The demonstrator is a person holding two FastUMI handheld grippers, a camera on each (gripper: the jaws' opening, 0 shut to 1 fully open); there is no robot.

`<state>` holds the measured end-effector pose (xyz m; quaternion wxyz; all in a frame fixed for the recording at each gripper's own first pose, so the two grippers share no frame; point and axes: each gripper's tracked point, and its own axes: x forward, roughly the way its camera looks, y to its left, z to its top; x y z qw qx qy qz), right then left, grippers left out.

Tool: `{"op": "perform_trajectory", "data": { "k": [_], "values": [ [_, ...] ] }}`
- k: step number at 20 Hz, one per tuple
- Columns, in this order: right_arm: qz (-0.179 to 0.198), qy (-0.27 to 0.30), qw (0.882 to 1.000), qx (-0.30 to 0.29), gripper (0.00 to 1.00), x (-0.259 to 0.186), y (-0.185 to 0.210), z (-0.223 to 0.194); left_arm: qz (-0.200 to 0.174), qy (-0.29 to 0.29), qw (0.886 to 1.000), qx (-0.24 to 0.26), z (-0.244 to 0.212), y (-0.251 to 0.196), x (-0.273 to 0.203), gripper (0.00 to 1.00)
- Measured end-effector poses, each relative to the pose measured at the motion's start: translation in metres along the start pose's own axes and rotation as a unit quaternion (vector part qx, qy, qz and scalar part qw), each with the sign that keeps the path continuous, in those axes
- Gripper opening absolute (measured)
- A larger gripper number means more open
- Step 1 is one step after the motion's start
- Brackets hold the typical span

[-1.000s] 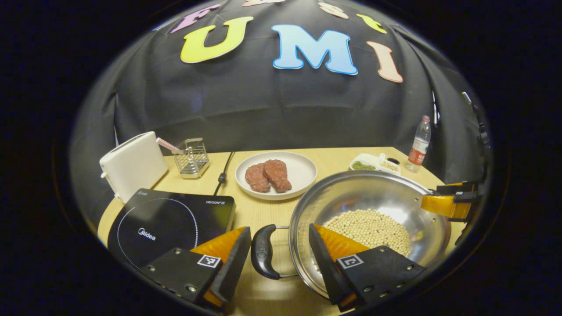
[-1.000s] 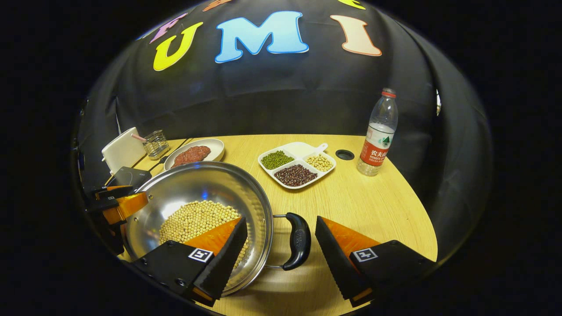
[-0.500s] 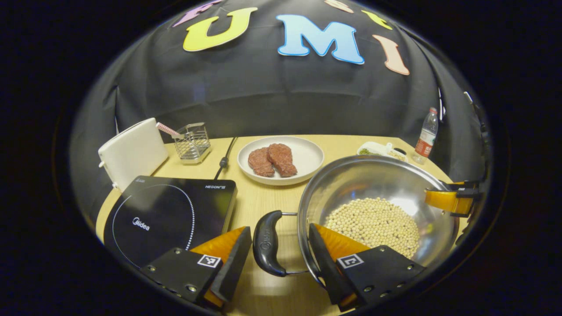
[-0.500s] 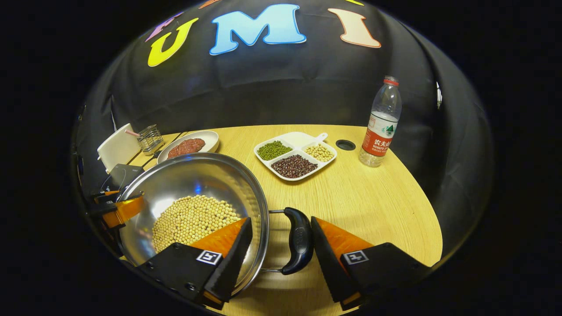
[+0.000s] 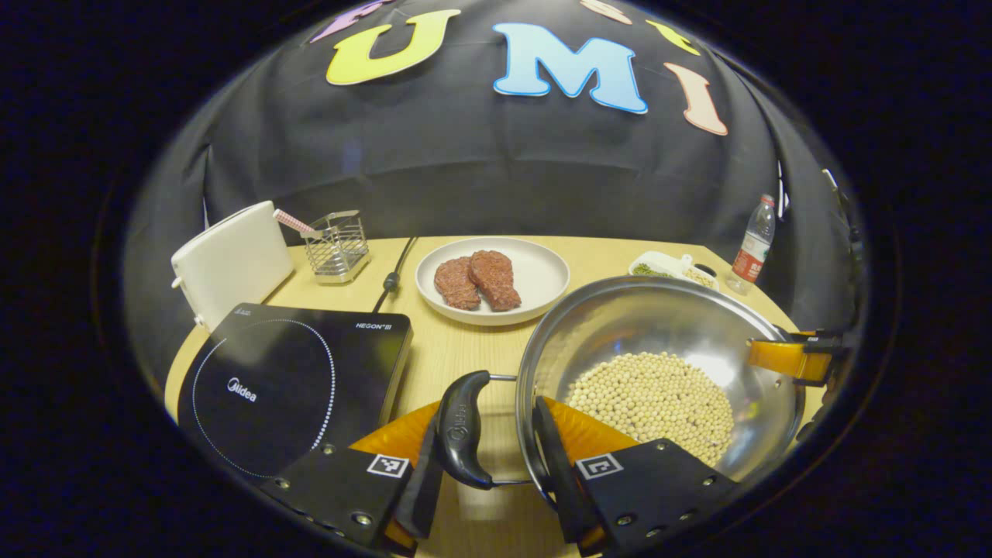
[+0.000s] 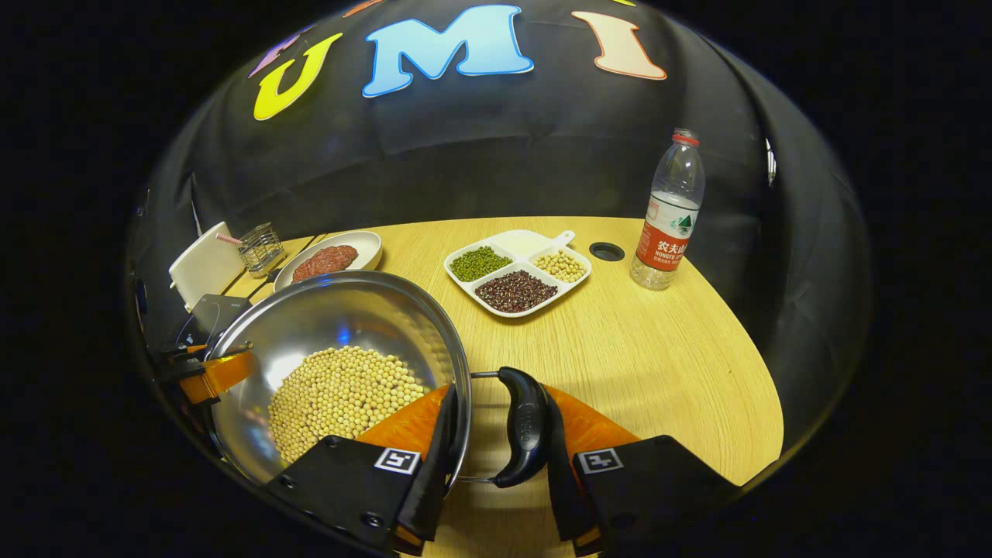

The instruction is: First push the handle of the pot to place it horizontally, then grasp the pot with both hands and set it on the induction cooktop.

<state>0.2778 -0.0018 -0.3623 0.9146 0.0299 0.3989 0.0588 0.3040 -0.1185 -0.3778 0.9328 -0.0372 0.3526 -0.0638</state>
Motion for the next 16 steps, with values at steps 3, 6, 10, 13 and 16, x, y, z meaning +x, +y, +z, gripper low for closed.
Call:
{"op": "perform_trajectory", "data": {
  "k": [3, 6, 10, 13, 16],
  "values": [
    [0.0, -0.002, 1.0, 0.007, 0.48, 0.001, 0.002, 0.0, 0.002, -0.003, 1.0, 0.001, 0.002, -0.002, 0.002, 0.62],
    [-0.001, -0.002, 1.0, 0.007, 0.48, -0.006, 0.002, 0.001, 0.003, -0.006, 1.0, 0.001, 0.005, -0.002, -0.002, 0.54],
    [0.001, -0.005, 1.0, 0.007, 0.48, -0.027, 0.01, 0.009, 0.005, -0.012, 1.0, -0.003, 0.017, 0.002, -0.025, 0.6],
    [0.001, -0.004, 1.0, 0.013, 0.48, -0.043, 0.023, 0.012, 0.004, -0.016, 1.0, -0.002, 0.025, 0.014, -0.044, 0.57],
    [-0.003, -0.011, 1.0, 0.018, 0.51, -0.061, 0.039, 0.016, 0.0, -0.024, 1.0, 0.002, 0.034, 0.029, -0.061, 0.57]
  ]
}}
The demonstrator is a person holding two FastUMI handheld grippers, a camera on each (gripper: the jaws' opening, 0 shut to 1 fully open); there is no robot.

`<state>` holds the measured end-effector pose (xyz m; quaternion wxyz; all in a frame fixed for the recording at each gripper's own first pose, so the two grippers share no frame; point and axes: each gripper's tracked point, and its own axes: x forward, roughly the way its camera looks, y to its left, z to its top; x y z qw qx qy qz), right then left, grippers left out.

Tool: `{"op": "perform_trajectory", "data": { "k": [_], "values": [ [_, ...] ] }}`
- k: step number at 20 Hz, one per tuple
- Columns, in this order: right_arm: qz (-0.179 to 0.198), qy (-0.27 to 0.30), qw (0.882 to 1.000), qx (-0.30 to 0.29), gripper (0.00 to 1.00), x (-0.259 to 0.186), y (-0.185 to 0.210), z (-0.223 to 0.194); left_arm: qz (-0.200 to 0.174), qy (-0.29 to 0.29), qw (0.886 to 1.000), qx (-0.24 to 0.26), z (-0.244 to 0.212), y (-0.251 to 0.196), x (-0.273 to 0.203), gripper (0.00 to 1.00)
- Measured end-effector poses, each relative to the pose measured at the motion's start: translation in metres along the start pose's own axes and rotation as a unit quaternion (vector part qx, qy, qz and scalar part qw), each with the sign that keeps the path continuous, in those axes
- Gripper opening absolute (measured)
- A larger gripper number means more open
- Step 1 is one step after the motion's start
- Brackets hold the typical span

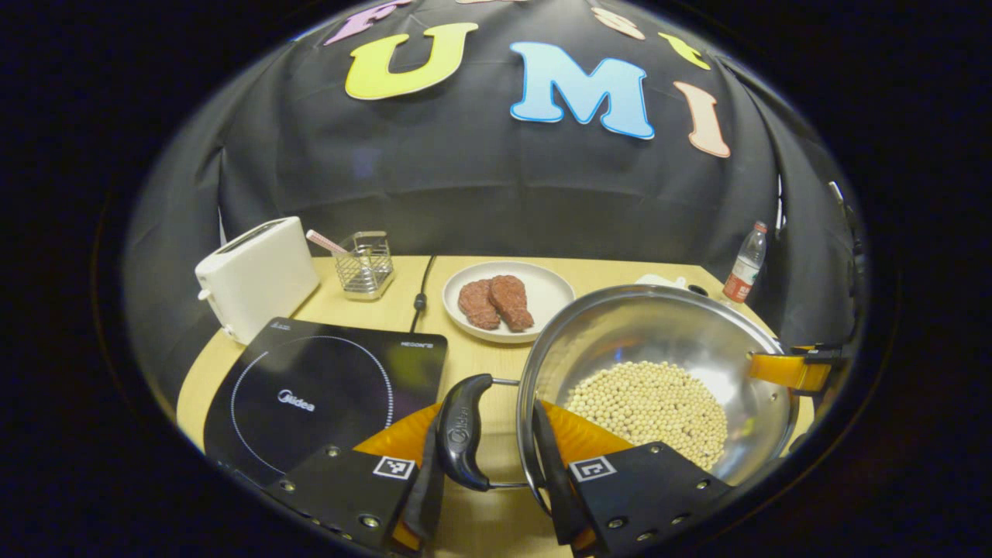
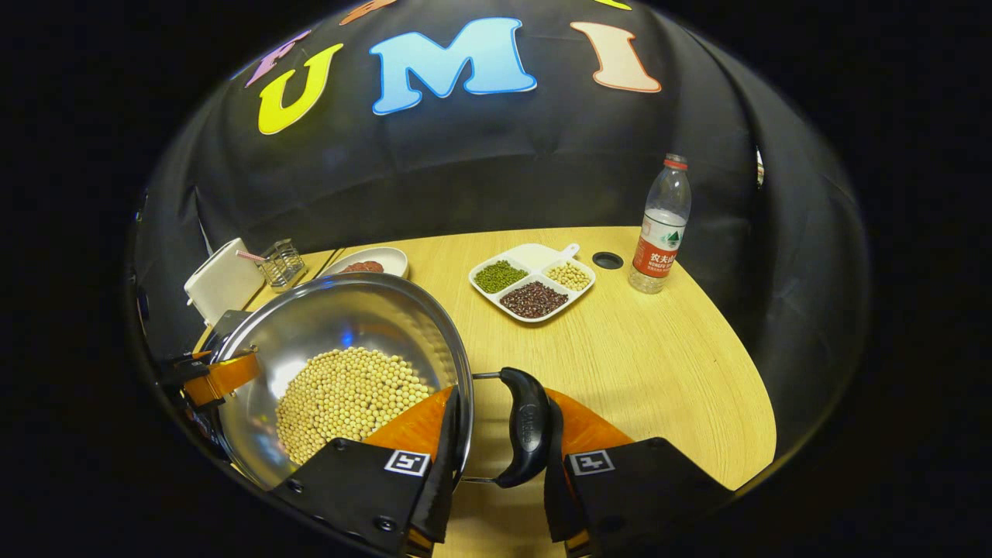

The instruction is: First push the handle of the pot to place it horizontally, then grasp the pot with both hands and set it on the induction cooktop.

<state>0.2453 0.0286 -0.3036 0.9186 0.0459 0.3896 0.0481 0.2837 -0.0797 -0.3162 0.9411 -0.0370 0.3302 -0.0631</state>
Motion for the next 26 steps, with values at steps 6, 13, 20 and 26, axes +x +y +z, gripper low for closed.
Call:
{"op": "perform_trajectory", "data": {
  "k": [6, 13, 20, 26],
  "values": [
    [-0.016, -0.01, 1.0, 0.013, 0.51, -0.026, 0.037, 0.001, -0.019, -0.01, 1.0, 0.003, 0.013, 0.037, -0.02, 0.57],
    [-0.013, -0.024, 0.999, 0.019, 0.47, -0.035, 0.089, 0.009, -0.019, -0.026, 0.999, 0.005, 0.028, 0.093, -0.035, 0.57],
    [-0.002, -0.023, 1.0, 0.02, 0.47, -0.03, 0.141, 0.01, -0.011, -0.03, 0.999, 0.004, 0.03, 0.148, -0.04, 0.57],
    [0.005, -0.021, 1.0, 0.014, 0.47, -0.019, 0.181, 0.014, -0.005, -0.029, 1.0, 0.0, 0.03, 0.195, -0.036, 0.57]
  ]
}}
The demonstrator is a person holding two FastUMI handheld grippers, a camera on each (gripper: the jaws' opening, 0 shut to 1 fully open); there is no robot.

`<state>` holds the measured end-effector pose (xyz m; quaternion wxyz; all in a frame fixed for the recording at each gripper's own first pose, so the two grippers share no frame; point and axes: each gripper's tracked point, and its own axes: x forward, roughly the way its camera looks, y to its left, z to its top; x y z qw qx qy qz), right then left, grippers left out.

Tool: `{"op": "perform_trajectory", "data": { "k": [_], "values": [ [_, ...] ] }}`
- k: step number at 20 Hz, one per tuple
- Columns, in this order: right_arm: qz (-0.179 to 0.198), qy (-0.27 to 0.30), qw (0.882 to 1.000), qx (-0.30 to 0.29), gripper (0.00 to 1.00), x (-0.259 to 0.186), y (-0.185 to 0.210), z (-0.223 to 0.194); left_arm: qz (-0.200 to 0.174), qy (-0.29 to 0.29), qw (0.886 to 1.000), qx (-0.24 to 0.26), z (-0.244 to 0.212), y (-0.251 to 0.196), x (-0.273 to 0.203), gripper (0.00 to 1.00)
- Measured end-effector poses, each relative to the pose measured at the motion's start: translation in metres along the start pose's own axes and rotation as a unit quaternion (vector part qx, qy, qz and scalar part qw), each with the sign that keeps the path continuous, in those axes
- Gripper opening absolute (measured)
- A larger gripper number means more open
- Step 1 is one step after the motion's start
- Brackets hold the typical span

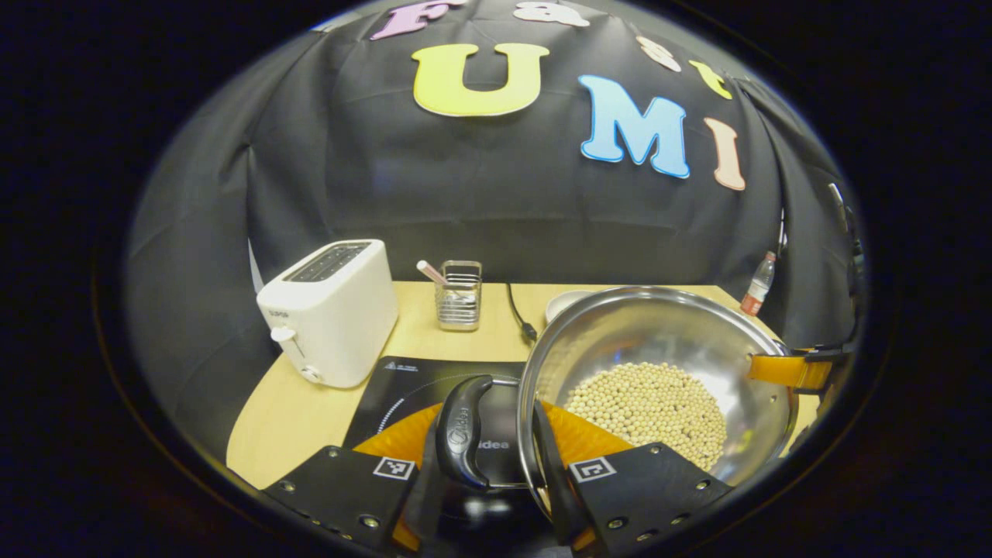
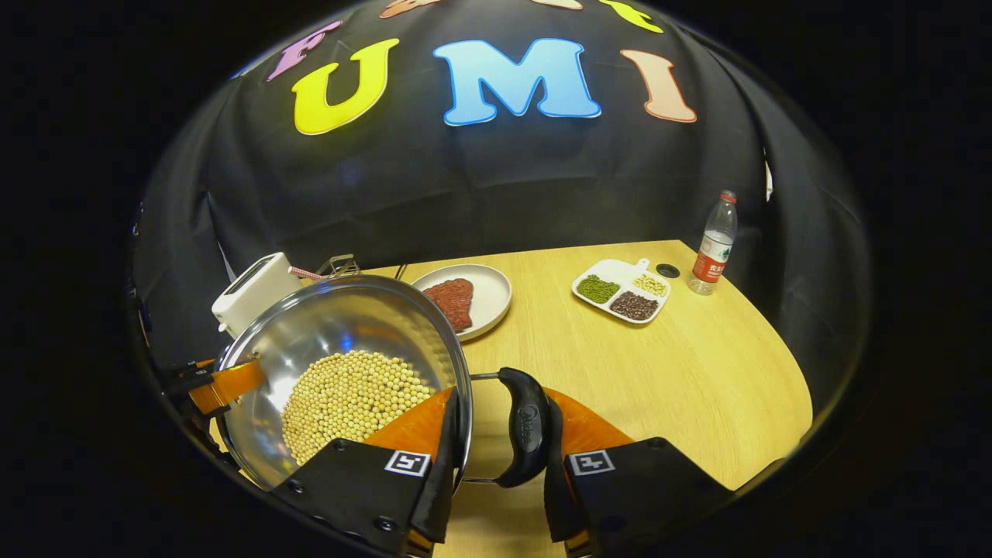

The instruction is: First push the handle of the pot to place it horizontally, then grasp the pot with both hands and set it on the induction cooktop.

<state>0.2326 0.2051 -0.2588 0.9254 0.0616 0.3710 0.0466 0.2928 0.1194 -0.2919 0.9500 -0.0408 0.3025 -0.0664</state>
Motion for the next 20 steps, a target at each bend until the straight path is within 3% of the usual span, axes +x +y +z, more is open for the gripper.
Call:
{"op": "perform_trajectory", "data": {
  "k": [1, 2, 14, 15, 20],
  "values": [
    [0.002, 0.001, 1.0, -0.001, 0.51, 0.002, 0.006, 0.0, 0.001, 0.0, 1.0, 0.0, 0.0, 0.008, 0.001, 0.57],
    [0.003, 0.0, 1.0, -0.002, 0.47, 0.004, 0.013, 0.0, 0.002, 0.0, 1.0, -0.001, 0.0, 0.016, 0.002, 0.57],
    [0.024, 0.011, 1.0, -0.012, 0.47, 0.034, 0.082, -0.006, 0.024, 0.006, 1.0, -0.008, -0.009, 0.094, 0.014, 0.57],
    [0.025, 0.012, 1.0, -0.013, 0.51, 0.036, 0.087, -0.006, 0.025, 0.007, 1.0, -0.01, -0.01, 0.099, 0.016, 0.57],
    [0.03, 0.021, 0.999, -0.017, 0.47, 0.047, 0.105, -0.014, 0.033, 0.015, 0.999, -0.016, -0.018, 0.121, 0.025, 0.57]
  ]
}}
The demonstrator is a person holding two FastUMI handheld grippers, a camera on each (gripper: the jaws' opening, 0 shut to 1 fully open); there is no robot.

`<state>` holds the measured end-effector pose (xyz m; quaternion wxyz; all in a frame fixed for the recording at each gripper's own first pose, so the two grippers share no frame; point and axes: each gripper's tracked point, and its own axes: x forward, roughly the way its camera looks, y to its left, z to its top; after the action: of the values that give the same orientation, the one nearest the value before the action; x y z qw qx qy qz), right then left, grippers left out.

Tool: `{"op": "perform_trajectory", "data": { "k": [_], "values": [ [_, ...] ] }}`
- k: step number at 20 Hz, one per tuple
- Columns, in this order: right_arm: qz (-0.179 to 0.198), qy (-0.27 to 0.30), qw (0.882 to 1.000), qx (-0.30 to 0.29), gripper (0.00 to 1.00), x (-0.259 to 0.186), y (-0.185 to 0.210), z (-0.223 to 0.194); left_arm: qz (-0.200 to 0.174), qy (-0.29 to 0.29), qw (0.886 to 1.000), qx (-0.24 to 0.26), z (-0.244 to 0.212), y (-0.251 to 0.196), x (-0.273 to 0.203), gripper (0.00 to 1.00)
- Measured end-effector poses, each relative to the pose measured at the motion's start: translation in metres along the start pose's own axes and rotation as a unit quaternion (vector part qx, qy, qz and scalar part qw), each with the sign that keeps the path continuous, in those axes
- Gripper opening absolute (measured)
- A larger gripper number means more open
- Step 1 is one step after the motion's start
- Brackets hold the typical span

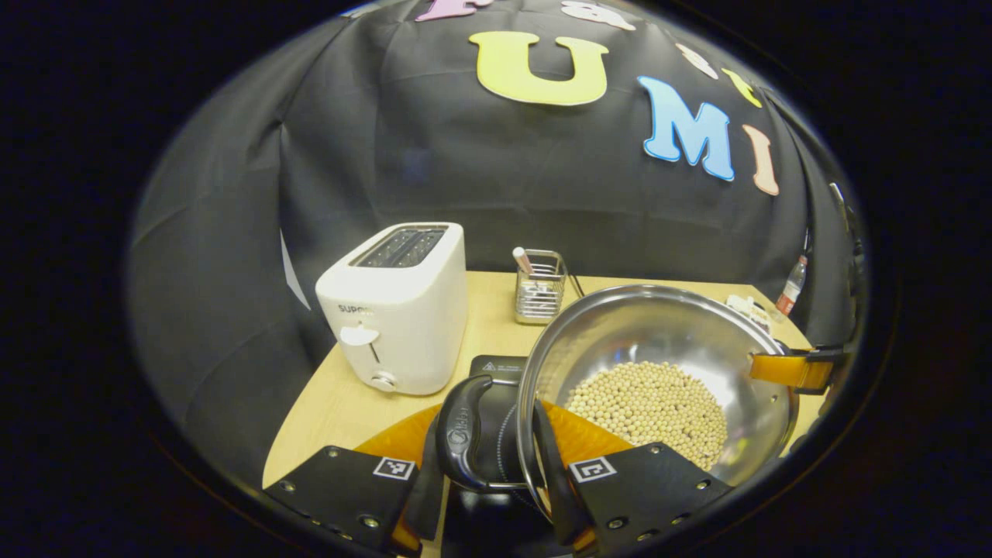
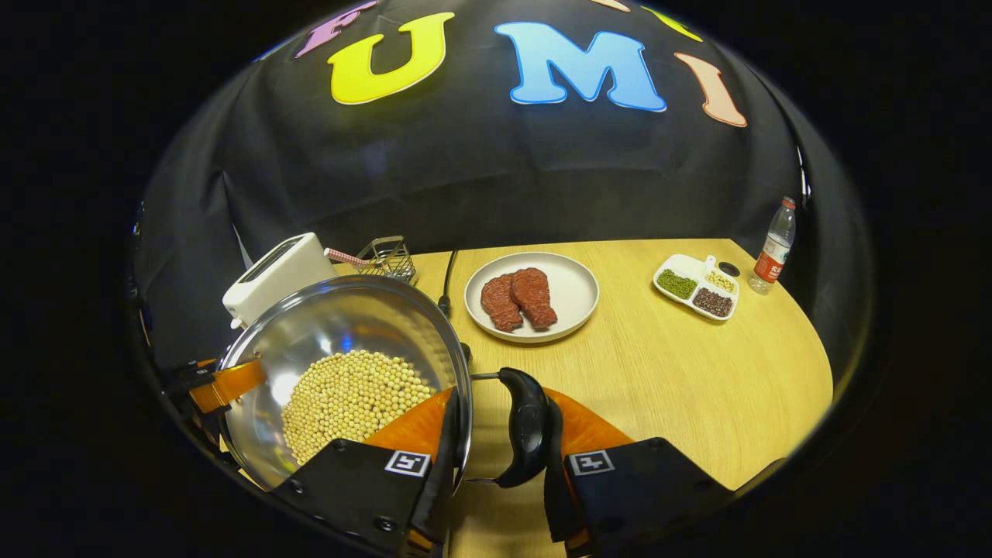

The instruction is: First push the handle of the pot to place it horizontally, then grasp the pot with both hands and set it on the induction cooktop.

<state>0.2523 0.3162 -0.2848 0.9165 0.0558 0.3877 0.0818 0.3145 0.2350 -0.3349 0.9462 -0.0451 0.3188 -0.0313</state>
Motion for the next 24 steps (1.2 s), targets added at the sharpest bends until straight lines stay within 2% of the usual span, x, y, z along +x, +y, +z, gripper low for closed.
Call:
{"op": "perform_trajectory", "data": {
  "k": [3, 4, 6, 7, 9, 11, 12, 13, 14, 16, 17, 18, 19, 20, 21, 22, 23, 24],
  "values": [
    [0.003, 0.006, 1.0, -0.001, 0.47, 0.005, 0.008, -0.005, 0.004, 0.003, 1.0, -0.003, -0.006, 0.01, 0.003, 0.57],
    [0.004, 0.008, 1.0, -0.001, 0.51, 0.007, 0.01, -0.005, 0.004, 0.004, 1.0, -0.004, -0.008, 0.014, 0.004, 0.57],
    [0.003, 0.01, 1.0, -0.002, 0.47, 0.01, 0.011, -0.006, 0.005, 0.007, 1.0, -0.004, -0.011, 0.016, 0.008, 0.6],
    [0.004, 0.01, 1.0, -0.002, 0.51, 0.013, 0.012, -0.007, 0.006, 0.009, 1.0, -0.003, -0.012, 0.017, 0.011, 0.57],
    [0.005, 0.008, 1.0, 0.001, 0.48, 0.016, 0.013, -0.005, 0.007, 0.005, 1.0, 0.001, -0.009, 0.017, 0.014, 0.57],
    [0.003, 0.007, 1.0, -0.001, 0.51, 0.015, 0.013, -0.005, 0.007, 0.005, 1.0, 0.002, -0.009, 0.018, 0.013, 0.57],
    [0.002, 0.006, 1.0, -0.004, 0.49, 0.015, 0.012, -0.005, 0.006, 0.006, 1.0, 0.003, -0.009, 0.018, 0.014, 0.57],
    [0.002, 0.005, 1.0, -0.009, 0.5, 0.018, 0.013, -0.005, 0.006, 0.008, 1.0, 0.002, -0.01, 0.018, 0.015, 0.6],
    [0.002, 0.002, 1.0, -0.011, 0.52, 0.018, 0.012, -0.004, 0.008, 0.012, 1.0, 0.0, -0.011, 0.018, 0.016, 0.54],
    [0.002, -0.005, 1.0, -0.016, 0.59, 0.019, 0.013, -0.003, 0.015, 0.014, 1.0, -0.01, -0.015, 0.019, 0.015, 0.59],
    [0.01, -0.009, 1.0, -0.015, 0.57, 0.019, 0.018, -0.002, 0.02, 0.009, 1.0, -0.01, -0.014, 0.019, 0.017, 0.61],
    [0.016, -0.014, 1.0, -0.016, 0.64, 0.015, 0.021, 0.0, 0.028, 0.003, 1.0, -0.007, -0.014, 0.021, 0.017, 0.63],
    [0.024, -0.023, 0.999, -0.017, 0.58, 0.014, 0.025, 0.003, 0.038, -0.007, 0.999, -0.001, -0.011, 0.023, 0.017, 0.66],
    [0.025, -0.036, 0.999, -0.023, 0.78, 0.007, 0.025, 0.01, 0.049, -0.023, 0.999, 0.002, -0.003, 0.024, 0.012, 0.67],
    [0.022, -0.051, 0.998, -0.032, 0.84, 0.003, 0.023, 0.015, 0.053, -0.039, 0.998, 0.001, 0.006, 0.026, 0.008, 0.75],
    [0.019, -0.064, 0.997, -0.041, 1.0, -0.004, 0.019, 0.021, 0.056, -0.054, 0.997, 0.001, 0.014, 0.026, 0.004, 0.78],
    [0.017, -0.077, 0.996, -0.049, 0.98, -0.011, 0.016, 0.026, 0.06, -0.067, 0.996, 0.002, 0.022, 0.026, 0.0, 0.81],
    [0.016, -0.091, 0.994, -0.056, 0.98, -0.02, 0.012, 0.033, 0.064, -0.077, 0.995, 0.005, 0.026, 0.025, -0.006, 0.77]
  ]
}}
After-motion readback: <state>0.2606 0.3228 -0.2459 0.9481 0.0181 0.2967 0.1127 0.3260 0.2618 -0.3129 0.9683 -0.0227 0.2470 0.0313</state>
